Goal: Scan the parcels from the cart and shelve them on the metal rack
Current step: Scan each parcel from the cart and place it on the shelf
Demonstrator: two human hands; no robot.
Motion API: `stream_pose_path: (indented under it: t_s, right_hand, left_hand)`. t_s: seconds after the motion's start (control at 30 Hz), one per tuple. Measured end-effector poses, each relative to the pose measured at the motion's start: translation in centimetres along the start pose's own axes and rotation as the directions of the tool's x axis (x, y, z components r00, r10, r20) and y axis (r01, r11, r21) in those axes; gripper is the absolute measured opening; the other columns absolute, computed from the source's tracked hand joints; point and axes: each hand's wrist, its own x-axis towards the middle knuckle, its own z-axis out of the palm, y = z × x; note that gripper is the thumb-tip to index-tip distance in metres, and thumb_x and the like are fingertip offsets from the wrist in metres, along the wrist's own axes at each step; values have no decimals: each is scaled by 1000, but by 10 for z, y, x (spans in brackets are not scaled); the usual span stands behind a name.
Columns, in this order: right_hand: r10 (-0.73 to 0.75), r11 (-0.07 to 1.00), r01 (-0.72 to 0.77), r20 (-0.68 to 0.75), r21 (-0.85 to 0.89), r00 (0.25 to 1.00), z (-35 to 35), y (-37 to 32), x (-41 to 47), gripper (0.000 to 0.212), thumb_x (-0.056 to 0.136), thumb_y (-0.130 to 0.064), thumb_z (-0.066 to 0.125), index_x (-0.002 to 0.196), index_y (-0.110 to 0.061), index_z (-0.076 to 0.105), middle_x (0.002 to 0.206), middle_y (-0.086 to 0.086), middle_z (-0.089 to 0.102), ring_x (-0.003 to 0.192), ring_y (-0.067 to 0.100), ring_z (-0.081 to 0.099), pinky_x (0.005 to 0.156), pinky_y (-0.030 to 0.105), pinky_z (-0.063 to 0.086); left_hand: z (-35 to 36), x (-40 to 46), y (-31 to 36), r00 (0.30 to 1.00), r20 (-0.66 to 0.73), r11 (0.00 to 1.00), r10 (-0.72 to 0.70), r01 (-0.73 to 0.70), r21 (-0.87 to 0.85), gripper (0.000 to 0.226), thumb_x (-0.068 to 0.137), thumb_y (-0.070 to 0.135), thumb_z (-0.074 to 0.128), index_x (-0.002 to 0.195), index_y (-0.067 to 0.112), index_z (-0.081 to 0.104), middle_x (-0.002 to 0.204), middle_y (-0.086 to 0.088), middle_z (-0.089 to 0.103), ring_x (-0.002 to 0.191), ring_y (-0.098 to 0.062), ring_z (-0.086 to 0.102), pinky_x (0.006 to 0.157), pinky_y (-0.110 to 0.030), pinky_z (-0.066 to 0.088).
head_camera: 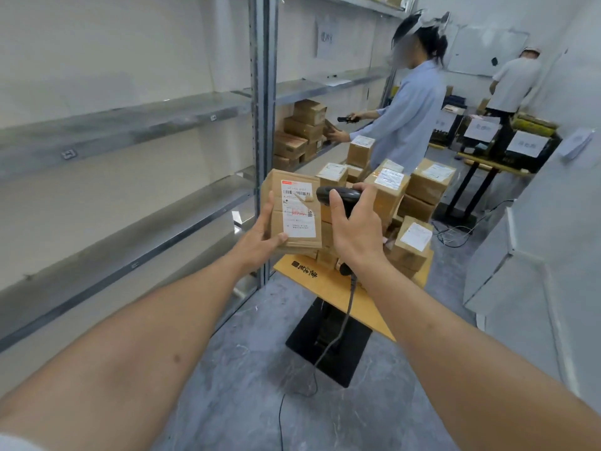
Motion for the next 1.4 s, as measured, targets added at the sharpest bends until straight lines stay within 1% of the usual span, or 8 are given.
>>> stream_pose_path:
  t_s: [0.17,0.37,0.47,0.6,0.73,0.87,1.03,1.4]
  right_hand:
    - [-108,993,100,130,66,986,43,-13,-1,42,108,-47,52,141,-26,37,119,-5,60,105,16,60,85,31,43]
    - [-256,961,205,311,187,915,110,-35,-26,42,107,-48,53,140,-27,38,119,-5,62,104,17,61,87,36,48]
    - [-331,939,258,389,229,860,142,-49,-50,41,106,-49,52,139,-27,39,117,-3,65,105,20,62,88,40,51]
    - [-397,912,280,473,300,786,178,-75,-93,43,106,-47,52,140,-23,40,119,0,67,104,20,63,89,41,52]
    - [-451,890,306,550,338,703,213,-107,-141,44,107,-48,51,141,-25,37,116,-1,66,102,23,65,89,45,55]
    - [-466,884,304,603,356,647,251,-143,-195,45,107,-49,50,143,-27,36,117,-1,66,100,22,64,89,45,54]
    - [-476,879,307,662,364,579,306,-186,-280,47,107,-50,49,144,-27,33,117,-1,65,104,26,65,87,45,54]
    - [-462,885,312,734,346,498,416,-280,-456,42,106,-50,50,139,-31,32,119,4,68,104,29,67,87,53,58]
  left_hand:
    - [-27,-34,-3,991,-120,997,-67,63,-43,97,107,22,60,157,62,-12,166,12,38,147,-11,42,125,-41,31]
    - [-78,-85,-51,920,-355,985,-165,169,-19,91,86,59,60,145,81,-5,162,12,45,146,-22,46,122,-56,34]
    - [-93,-136,-41,859,-453,967,-240,252,-36,86,94,52,56,147,79,-6,161,16,46,144,-19,48,119,-57,38]
    - [-113,-200,-42,772,-540,940,-335,317,-128,81,111,28,49,159,61,-6,163,15,42,143,-16,45,117,-45,37]
    - [-144,-267,-61,679,-629,918,-379,361,-164,80,111,29,50,159,61,-6,165,12,39,146,-20,44,121,-51,36]
    - [-178,-339,-81,609,-682,901,-406,393,-186,79,109,33,51,157,64,-3,168,14,33,147,-19,42,123,-51,34]
    - [-230,-431,-118,479,-730,848,-487,459,-265,75,105,43,53,151,74,3,159,6,48,139,-30,51,117,-55,41]
    - [-345,-609,-191,341,-728,773,-594,492,-400,72,104,54,55,140,85,1,158,-2,45,129,-33,55,103,-57,52]
